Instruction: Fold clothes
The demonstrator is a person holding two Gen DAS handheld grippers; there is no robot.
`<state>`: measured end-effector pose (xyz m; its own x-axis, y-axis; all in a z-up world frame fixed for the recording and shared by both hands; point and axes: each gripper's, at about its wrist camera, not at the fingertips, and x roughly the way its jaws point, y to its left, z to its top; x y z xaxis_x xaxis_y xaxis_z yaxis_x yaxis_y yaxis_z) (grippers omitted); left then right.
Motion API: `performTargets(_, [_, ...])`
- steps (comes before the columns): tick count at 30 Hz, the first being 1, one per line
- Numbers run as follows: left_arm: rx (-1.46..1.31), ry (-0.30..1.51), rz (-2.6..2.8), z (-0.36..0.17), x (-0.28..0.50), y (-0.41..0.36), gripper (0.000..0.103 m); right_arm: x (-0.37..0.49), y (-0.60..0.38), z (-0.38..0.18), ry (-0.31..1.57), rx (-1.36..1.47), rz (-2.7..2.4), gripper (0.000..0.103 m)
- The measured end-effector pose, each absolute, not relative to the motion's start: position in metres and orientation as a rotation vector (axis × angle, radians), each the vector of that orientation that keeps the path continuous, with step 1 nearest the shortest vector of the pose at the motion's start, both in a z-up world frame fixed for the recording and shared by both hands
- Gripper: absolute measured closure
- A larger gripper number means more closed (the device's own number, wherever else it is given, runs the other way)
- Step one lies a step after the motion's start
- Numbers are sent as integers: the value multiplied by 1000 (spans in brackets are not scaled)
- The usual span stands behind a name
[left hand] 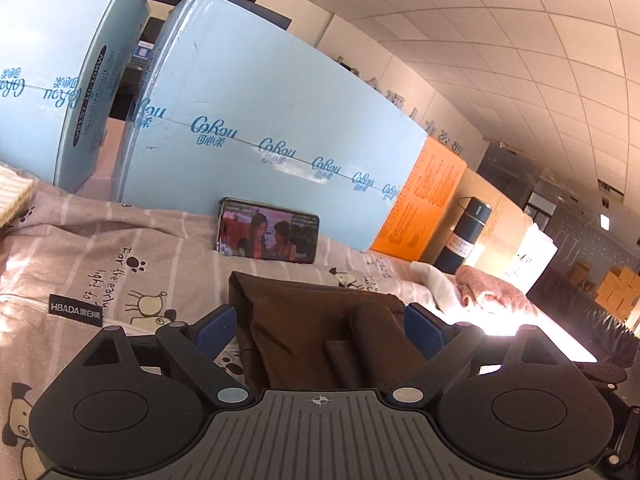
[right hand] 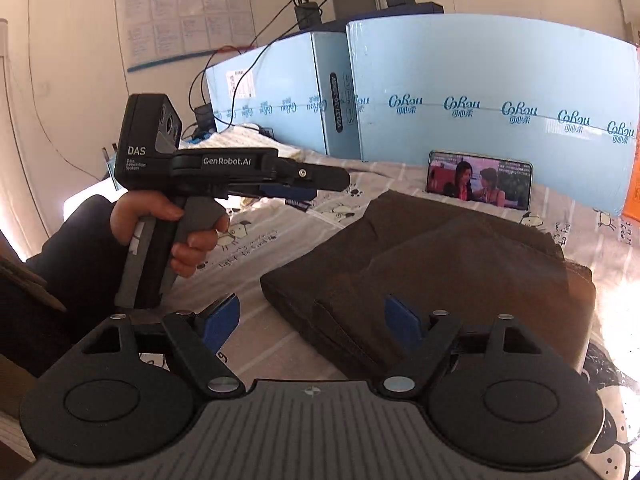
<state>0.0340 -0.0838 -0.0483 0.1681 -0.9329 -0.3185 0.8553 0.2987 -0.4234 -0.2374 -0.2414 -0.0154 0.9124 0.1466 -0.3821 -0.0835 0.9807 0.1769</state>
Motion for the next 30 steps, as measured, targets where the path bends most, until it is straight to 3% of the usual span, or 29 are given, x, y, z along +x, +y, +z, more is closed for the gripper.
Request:
performTargets(2, [-170,610,-1315,-44,31,-93,10,-249,-264,-15,335,239,127,12])
performTargets(11, [-126,956,-1285,-72,41,-162,10,-253,-326,-53,358,544,103,12])
performTargets(22, [-28,927,-1329,-82,25,-185,8,-238,-300,-69,500,378,32,6])
performTargets(26, [-188,1018,-1410,-86,43,-185,9,-240,-306,-69,487,413,37,6])
performTargets(28, [-294,1028,-1447,-87,53,-179,19,-240,-307,-69,483,419,33,6])
performTargets(30, [-295,959,-1463,-82,51,-175,68,-243,-308,-68,476,427,24,6])
